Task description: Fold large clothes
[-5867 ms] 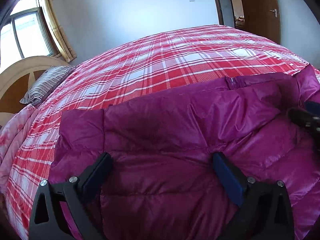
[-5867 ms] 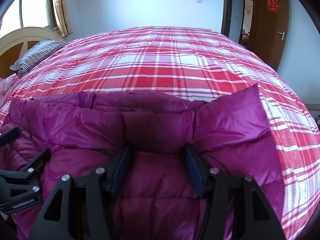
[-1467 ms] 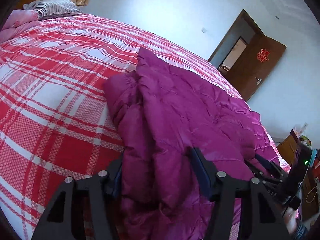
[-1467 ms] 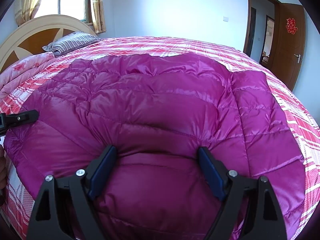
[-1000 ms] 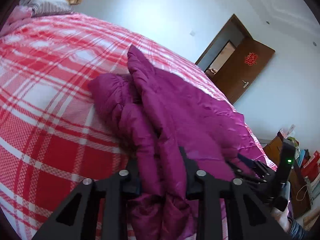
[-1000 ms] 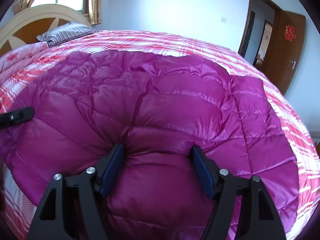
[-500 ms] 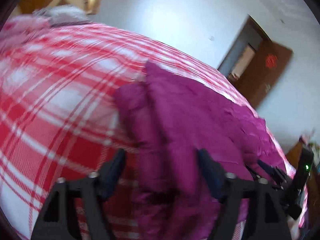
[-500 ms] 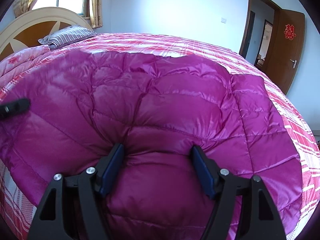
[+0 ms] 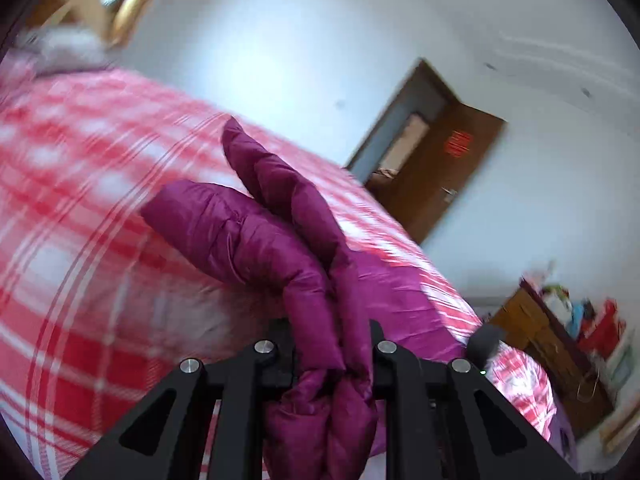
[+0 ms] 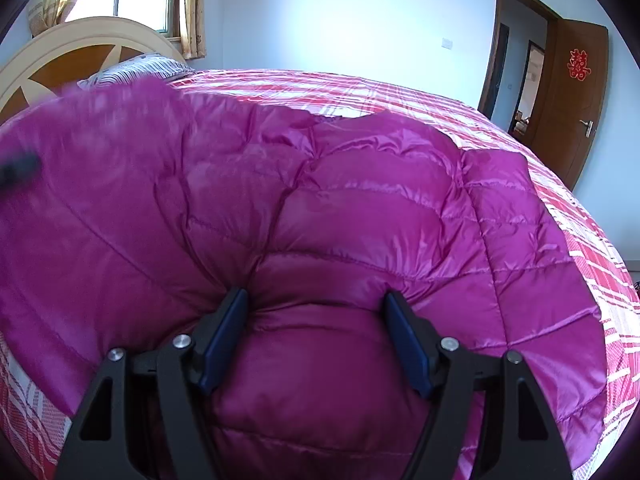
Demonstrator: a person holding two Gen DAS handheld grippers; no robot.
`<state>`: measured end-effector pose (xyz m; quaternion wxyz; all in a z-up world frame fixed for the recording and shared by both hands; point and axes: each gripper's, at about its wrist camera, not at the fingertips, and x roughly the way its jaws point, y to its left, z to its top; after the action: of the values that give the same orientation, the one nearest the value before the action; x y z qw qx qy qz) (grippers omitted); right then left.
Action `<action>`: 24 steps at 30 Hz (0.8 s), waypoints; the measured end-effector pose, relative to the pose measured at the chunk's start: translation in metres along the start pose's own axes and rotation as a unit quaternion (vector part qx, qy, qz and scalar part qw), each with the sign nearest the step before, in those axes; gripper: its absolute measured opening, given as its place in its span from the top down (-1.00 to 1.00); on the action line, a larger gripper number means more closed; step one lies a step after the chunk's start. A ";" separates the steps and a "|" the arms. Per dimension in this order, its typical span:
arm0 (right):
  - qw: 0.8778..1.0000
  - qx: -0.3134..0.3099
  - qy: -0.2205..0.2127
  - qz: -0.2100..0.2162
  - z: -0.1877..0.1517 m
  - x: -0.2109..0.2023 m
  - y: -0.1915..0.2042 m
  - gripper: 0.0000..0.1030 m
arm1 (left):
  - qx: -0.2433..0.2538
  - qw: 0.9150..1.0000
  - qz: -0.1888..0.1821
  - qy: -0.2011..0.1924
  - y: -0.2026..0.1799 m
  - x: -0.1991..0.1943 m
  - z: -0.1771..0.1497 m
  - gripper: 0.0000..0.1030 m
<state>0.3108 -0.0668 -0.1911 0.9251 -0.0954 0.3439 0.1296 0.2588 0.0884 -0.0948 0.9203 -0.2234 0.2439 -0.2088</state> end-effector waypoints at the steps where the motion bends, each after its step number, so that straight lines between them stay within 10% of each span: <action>1: 1.000 0.001 0.000 0.001 0.000 0.000 0.000 -0.44 | 0.019 1.000 -0.009 0.001 -0.015 0.001 0.003 0.66; 7: 1.000 0.012 -0.001 0.017 0.000 -0.002 -0.008 -0.45 | 0.135 0.990 -0.036 0.024 -0.097 0.038 0.010 0.66; 24: 0.980 0.146 -0.077 0.107 -0.030 -0.100 -0.149 -0.63 | 0.203 0.975 -0.035 0.087 -0.169 0.133 -0.055 0.66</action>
<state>0.2652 -0.2336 -0.1345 0.9337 0.0886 0.2949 0.1827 0.2880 -0.1313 -0.0987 0.9140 -0.0214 0.2675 -0.3042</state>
